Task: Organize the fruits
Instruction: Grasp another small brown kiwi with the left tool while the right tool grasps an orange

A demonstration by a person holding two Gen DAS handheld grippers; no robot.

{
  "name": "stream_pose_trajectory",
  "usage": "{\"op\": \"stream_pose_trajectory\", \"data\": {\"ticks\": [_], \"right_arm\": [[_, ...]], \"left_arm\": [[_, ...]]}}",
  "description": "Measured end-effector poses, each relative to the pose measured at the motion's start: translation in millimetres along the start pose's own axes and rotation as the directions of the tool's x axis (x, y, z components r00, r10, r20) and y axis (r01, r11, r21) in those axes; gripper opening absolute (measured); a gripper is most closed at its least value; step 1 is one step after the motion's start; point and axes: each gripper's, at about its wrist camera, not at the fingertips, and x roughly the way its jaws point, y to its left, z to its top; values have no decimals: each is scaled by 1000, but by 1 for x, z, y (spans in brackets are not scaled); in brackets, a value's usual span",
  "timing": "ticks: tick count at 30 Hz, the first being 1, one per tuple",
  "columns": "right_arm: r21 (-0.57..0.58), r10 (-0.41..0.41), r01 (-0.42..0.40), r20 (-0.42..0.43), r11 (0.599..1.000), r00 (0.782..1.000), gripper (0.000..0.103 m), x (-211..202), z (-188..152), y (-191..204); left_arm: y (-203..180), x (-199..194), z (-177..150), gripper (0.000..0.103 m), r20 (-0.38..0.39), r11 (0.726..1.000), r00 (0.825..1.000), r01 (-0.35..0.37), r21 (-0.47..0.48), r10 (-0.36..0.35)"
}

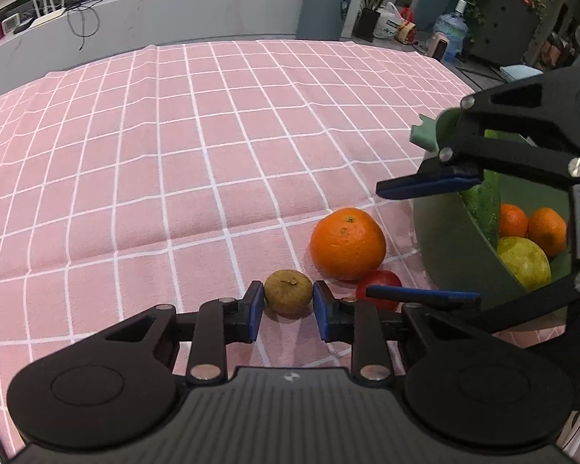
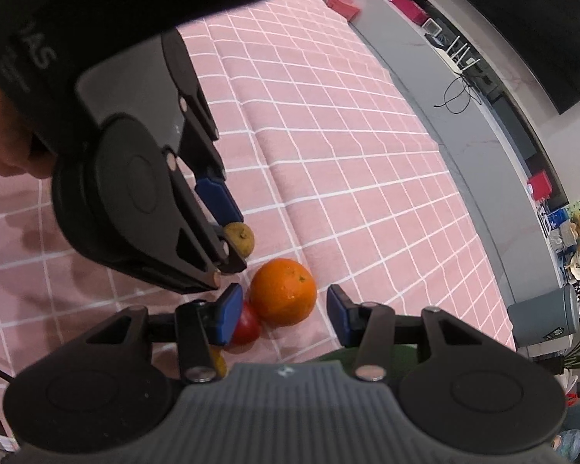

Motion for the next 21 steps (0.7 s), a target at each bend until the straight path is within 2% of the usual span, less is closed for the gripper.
{"op": "stream_pose_trajectory", "data": {"ticks": [9,14,21], "right_arm": [[-5,11,-11,-51,1000,999,44,19,11,1],[15,11,-10,-72,1000,997,44,25,15,0],[38,-3,7,-93,999,996,41,29,15,-2]], "left_arm": [[4,-22,-7,30,44,998,998,-31,-57,33],[6,-29,-9,30,66,997,998,-16,-79,22],[0,-32,-12,31,74,998,997,-10,-62,14]]}}
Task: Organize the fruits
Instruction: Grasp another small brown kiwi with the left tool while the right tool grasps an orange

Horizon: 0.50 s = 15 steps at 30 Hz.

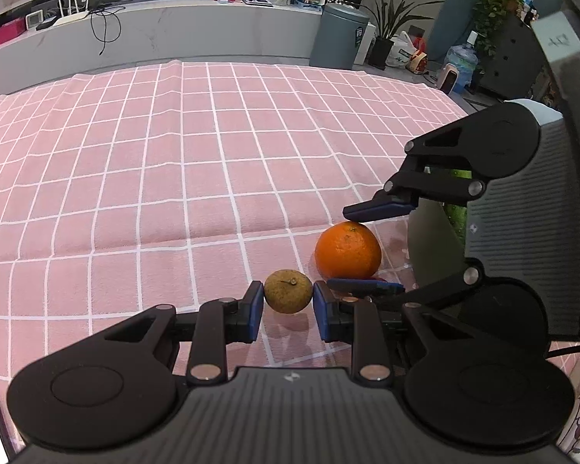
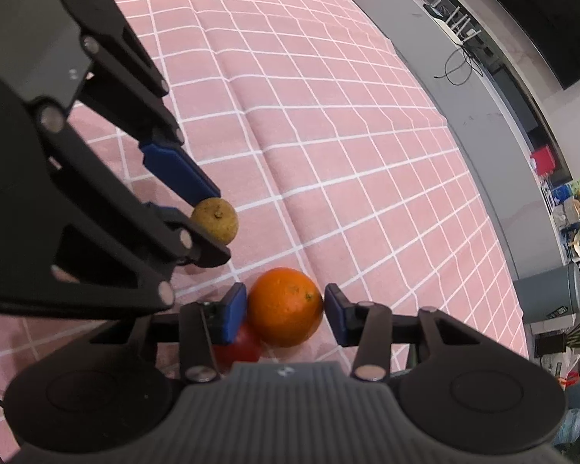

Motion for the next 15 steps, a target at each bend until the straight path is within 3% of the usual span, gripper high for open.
{"op": "stream_pose_trajectory", "data": {"ticks": [5,15], "right_arm": [[35,-6,6,9,999,1000,38,0,0,-2],[115,-63,48,126,992,990,37,-40,-2,1]], "left_arm": [[-1,-2,0,31,12,1000,1000,-4,-4,4],[5,-24,3,31,51,999,998,-23,-46,25]]}}
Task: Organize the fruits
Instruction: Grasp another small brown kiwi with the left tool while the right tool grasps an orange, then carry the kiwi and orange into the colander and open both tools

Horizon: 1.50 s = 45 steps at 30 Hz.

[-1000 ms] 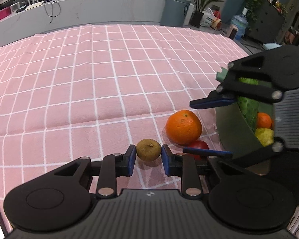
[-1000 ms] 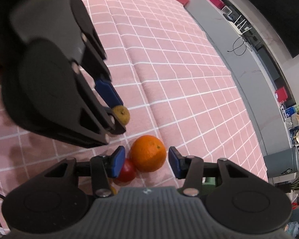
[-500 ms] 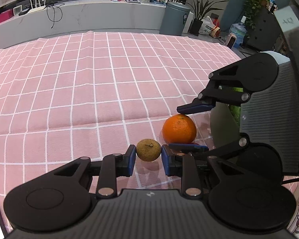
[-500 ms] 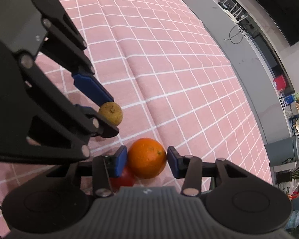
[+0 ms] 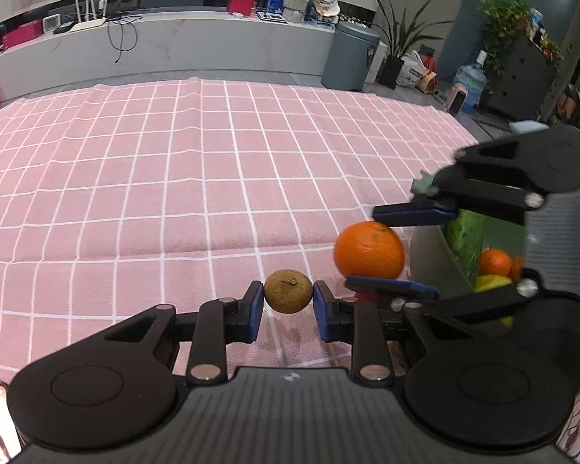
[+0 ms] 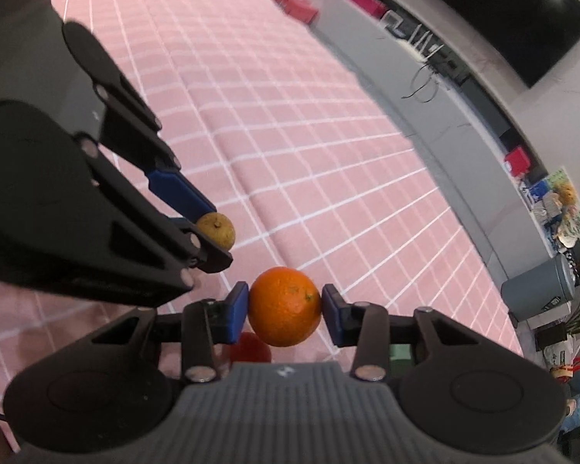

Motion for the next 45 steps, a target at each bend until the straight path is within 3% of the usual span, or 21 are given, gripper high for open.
{"op": "stream_pose_trajectory", "data": {"ticks": [11,24,36,45], "right_arm": [[197,-86,67,91,978,992,37,-71,-19,-14],[373,-190,168,23,913,981,37,-121,-85,-35],[464,-182,194,-71,864,981,37,-113,-144,-58],[485,-145,164,-77,859,986,38,-95,-161,-65]], "left_arm": [[-35,-34,11,31,45,998,998,44,45,-46],[-108,-42,26,31,45,981,991,114,157,-123],[-164,2,20,31,-85,953,987,152,261,-134],[-179,30,13,31,-155,947,985,123,296,-79]]}}
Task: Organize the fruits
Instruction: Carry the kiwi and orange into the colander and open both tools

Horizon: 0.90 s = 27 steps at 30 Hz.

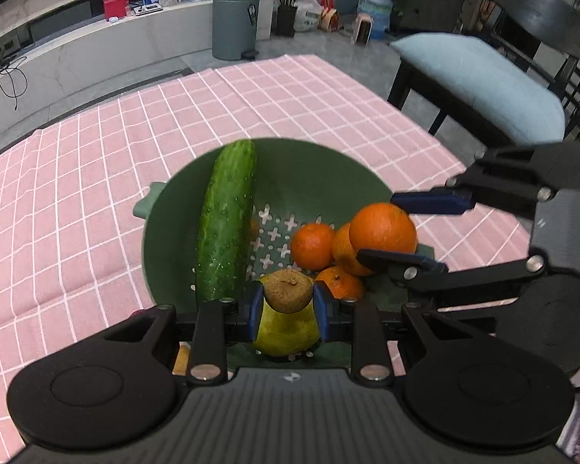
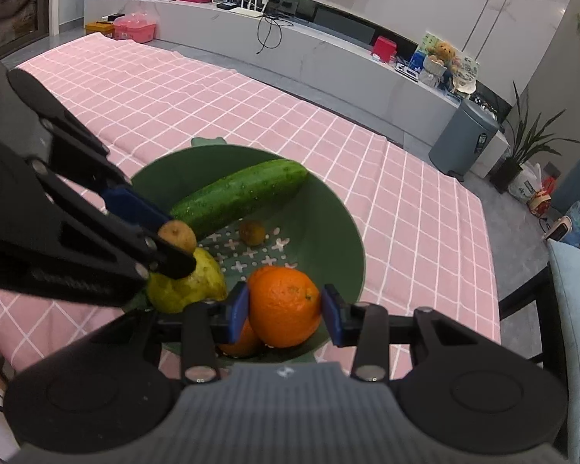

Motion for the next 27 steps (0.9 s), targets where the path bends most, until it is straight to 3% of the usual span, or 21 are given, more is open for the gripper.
{"op": "stream_pose_trajectory", "data": {"ticks": [9,21,27], "right_arm": [[-10,17,-17,13,1000,1000,38,3,4,-3],[34,1,-2,20,999,1000,38,9,10,-19],[62,37,-37,11,997,999,38,20,17,-25]], "left_arm": [[0,11,1,31,-24,999,999,-35,7,35],[25,26,10,31,-17,991,999,39,-125,-41],[27,22,10,35,-14,990,998,51,-133,-53]]}}
